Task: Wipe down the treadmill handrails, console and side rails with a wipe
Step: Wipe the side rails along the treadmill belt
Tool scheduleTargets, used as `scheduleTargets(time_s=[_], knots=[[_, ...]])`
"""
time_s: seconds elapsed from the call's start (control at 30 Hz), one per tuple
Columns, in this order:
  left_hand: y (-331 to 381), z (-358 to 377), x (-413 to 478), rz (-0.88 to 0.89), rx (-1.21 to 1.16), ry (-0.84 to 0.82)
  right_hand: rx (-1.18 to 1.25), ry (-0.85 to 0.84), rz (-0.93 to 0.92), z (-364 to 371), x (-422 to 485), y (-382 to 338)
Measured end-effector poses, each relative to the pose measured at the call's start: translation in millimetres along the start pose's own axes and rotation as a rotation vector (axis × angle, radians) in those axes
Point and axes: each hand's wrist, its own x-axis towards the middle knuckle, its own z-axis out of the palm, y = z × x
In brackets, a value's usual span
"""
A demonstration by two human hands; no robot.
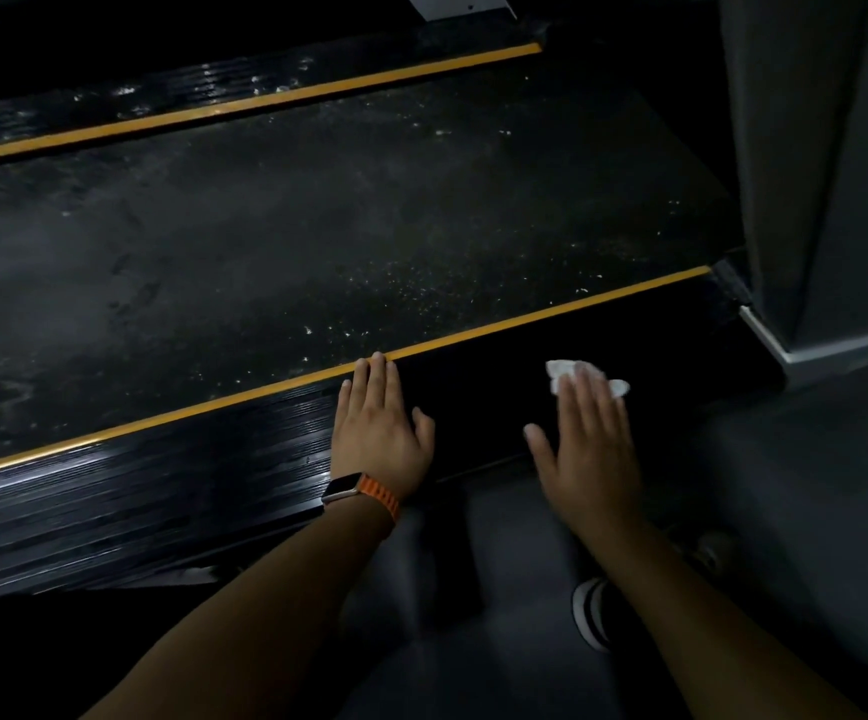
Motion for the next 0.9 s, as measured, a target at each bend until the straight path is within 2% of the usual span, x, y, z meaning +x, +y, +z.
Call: scheduleTargets(time_s=[0.1, 0.2, 0.33, 0.4, 0.47, 0.57, 0.67, 0.73, 0.8, 0.9], knots=[[0.1, -0.7, -0.2, 0.002, 0.003, 0.002, 0.015, -0.038, -0.177, 8.4, -15.7, -33.6], [0.0, 0.4, 0.2, -0.001, 0.016, 0.01, -0.012, -0.055, -0.276, 4.9, -14.1, -14.3], [-0.6, 1.2, 1.5, -0.005, 0.009, 0.008, -0.027, 0.024, -0.071, -4.6, -7.2, 36.5], [0.0, 0.8, 1.4, -0.005, 0.006, 0.008, -0.018, 0.055, -0.005, -4.4, -12.1, 34.8], [0.4, 1.0, 1.1, -0.007, 0.007, 0.012, 0.013, 0.078, -0.015, -0.8, -18.4, 12.3], [0.2, 1.1, 0.6, 0.0, 0.004, 0.02, 0.05, -0.009, -0.172, 7.4, -32.5, -26.1], [0.4, 1.2, 1.0, 0.006, 0.012, 0.015, 0.017, -0.042, -0.289, 3.3, -33.1, -22.4], [-0.2, 0.0, 1.5, 0.005, 0.002, 0.01, -0.016, -0.031, -0.261, -0.4, -27.7, -1.8], [-1.3, -1.3, 1.7, 0.006, -0.016, -0.004, -0.021, -0.008, -0.152, -3.6, -23.9, 17.9], [-4.2, -3.5, 1.6, 0.026, -0.019, -0.023, -0.036, -0.005, -0.05, -2.5, -25.6, 16.2]])
